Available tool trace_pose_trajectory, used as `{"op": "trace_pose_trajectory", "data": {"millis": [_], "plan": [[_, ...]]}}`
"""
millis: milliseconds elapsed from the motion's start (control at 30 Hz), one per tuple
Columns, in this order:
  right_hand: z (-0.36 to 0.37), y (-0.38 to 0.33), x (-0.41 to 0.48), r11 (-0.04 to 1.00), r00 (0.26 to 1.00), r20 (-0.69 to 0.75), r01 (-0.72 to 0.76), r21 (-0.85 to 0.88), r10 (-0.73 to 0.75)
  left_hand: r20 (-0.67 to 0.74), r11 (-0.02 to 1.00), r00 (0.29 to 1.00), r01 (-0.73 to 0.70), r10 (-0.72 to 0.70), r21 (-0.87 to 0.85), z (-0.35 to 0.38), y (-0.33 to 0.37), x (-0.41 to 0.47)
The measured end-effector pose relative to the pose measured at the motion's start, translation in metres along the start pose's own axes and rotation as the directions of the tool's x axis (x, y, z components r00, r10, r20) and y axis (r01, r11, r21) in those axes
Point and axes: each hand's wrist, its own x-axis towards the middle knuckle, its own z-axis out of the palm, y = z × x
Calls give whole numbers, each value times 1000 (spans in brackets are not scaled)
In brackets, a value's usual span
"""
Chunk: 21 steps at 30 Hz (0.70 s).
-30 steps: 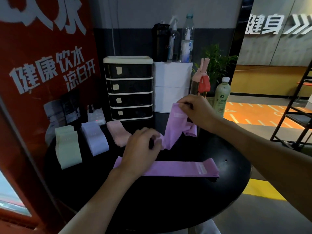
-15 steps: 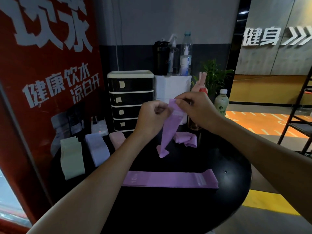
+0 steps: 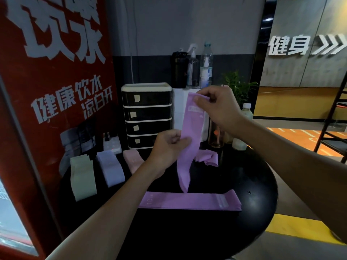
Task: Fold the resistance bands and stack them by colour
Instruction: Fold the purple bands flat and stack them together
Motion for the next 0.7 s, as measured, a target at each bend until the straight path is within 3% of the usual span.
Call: {"op": "trace_pose_trajectory", "data": {"millis": [367,533,700], "plan": [[-19,6,1,979,962,-191,-177,98,193,181,990,973,133,-141,51,-24,-34,-30],[-22,21,-11,959,938,-210,-254,123,275,320,960,908,226,-270,166,-47,-43,-47],[-25,32,-23,943,923,-215,-287,169,319,247,924,912,253,-326,287,-71,-45,-52]]}}
